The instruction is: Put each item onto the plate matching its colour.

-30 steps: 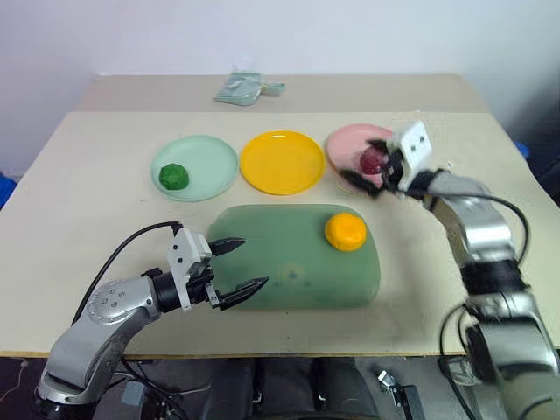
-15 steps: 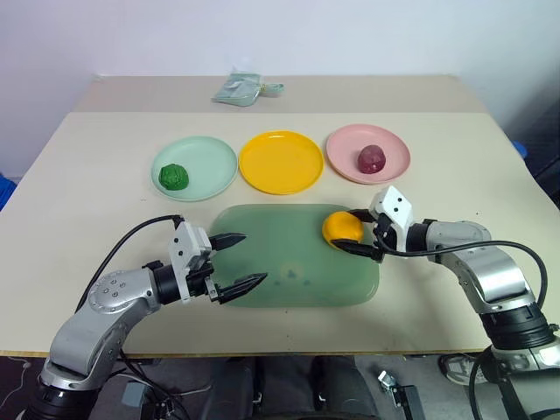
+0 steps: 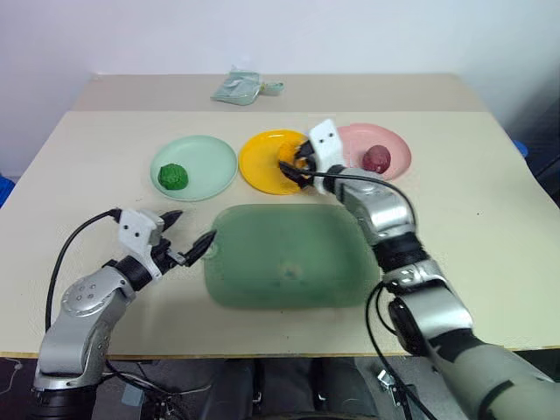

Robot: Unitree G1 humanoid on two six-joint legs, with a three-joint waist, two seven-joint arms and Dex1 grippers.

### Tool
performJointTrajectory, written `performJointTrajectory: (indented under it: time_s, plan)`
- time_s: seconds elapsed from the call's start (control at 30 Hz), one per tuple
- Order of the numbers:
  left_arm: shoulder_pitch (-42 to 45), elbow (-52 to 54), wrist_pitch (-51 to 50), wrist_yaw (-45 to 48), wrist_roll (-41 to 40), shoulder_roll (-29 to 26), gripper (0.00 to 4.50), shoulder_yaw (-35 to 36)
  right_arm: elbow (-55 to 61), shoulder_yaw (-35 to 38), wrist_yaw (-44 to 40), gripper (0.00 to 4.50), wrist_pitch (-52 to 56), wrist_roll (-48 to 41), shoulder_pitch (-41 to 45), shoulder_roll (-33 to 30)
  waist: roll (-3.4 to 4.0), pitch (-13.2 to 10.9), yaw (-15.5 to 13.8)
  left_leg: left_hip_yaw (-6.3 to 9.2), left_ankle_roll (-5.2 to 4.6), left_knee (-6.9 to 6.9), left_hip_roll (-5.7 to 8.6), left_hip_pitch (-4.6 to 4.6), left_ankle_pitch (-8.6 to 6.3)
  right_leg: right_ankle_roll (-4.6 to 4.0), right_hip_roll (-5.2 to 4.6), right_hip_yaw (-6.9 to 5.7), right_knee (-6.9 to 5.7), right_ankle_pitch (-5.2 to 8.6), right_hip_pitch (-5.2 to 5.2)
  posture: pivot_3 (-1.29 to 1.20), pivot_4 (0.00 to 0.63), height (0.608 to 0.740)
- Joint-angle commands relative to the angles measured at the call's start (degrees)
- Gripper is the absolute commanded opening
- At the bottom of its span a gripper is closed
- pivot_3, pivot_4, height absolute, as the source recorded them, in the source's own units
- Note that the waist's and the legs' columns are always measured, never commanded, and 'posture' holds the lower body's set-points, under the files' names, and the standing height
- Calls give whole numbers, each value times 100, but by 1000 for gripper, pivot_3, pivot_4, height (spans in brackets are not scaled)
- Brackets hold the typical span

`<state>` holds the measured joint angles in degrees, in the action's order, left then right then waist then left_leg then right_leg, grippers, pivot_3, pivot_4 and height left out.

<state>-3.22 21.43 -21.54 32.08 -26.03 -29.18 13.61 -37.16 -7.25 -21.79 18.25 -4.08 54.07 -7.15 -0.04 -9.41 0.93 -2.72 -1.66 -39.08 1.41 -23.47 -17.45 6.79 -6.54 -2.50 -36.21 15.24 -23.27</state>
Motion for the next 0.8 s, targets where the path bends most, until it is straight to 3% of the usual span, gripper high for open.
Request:
performJointTrajectory:
  time_s: [0.03, 0.07, 0.1, 0.23, 0.33, 0.47, 0.67, 0.8]
  plan:
    - [-261, 423, 150, -93, -21, 37, 4500, 210, -863, 154, 246, 3670, -674, 169, 496, 99, 0, 0, 23, -2, -1, 0, 1, 0, 0, 1, 0, 0, 0, 0, 3, 0, 150, 740]
    - [-326, 480, 147, -130, -22, 57, 4500, 237, -1025, 178, 226, 4230, -799, 175, 555, 105, 0, 0, 25, -2, -1, 0, 2, 0, 0, 1, 0, 0, 0, 0, 2, 0, 150, 740]
    - [-397, 527, 149, -165, -29, 78, 4500, 280, -1087, 225, 157, 4468, -935, 134, 574, 108, 1, -1, 23, -2, -1, -1, 1, 0, 0, 1, 0, -1, 0, 0, 2, 0, 150, 740]
    - [-579, 695, 148, -308, -8, 156, 4500, 328, -838, 333, -203, 4468, -1426, 112, 414, -124, 2, -1, 44, -2, 6, -2, -6, 1, 4, 1, 8, -1, 0, 0, -1, 0, 150, 740]
    - [-638, 703, 204, -477, 79, 211, 4500, 409, -13, 411, -1082, 4468, -1860, -82, -143, -716, 1, 0, 1, -2, 8, -2, -8, 2, 5, 1, 10, -1, 1, 0, 0, 0, 150, 740]
    - [-697, 250, 569, -778, 461, 160, 4500, 873, 1275, 880, -2299, 4468, -1452, -762, -1349, -1827, -1, 1, -44, 2, -2, -4, -4, 1, -1, 1, 4, -1, 7, 0, 11, 0, 150, 740]
    - [-852, -484, 939, -986, 662, 6, 4500, 1706, 1865, 1686, -2896, 4468, -873, -1255, -2893, -3101, 0, 0, 8, -7, -4, -3, -16, 8, -2, 0, -7, 1, 11, 0, 12, 0, 150, 740]
    - [-983, -587, 1000, -918, 638, -7, 4500, 1907, 2079, 1904, -3176, 4468, -724, -1332, -3624, -3542, 0, 0, 5, -10, -5, -2, -21, 11, -3, 0, -13, 10, 13, 0, 13, 0, 150, 740]
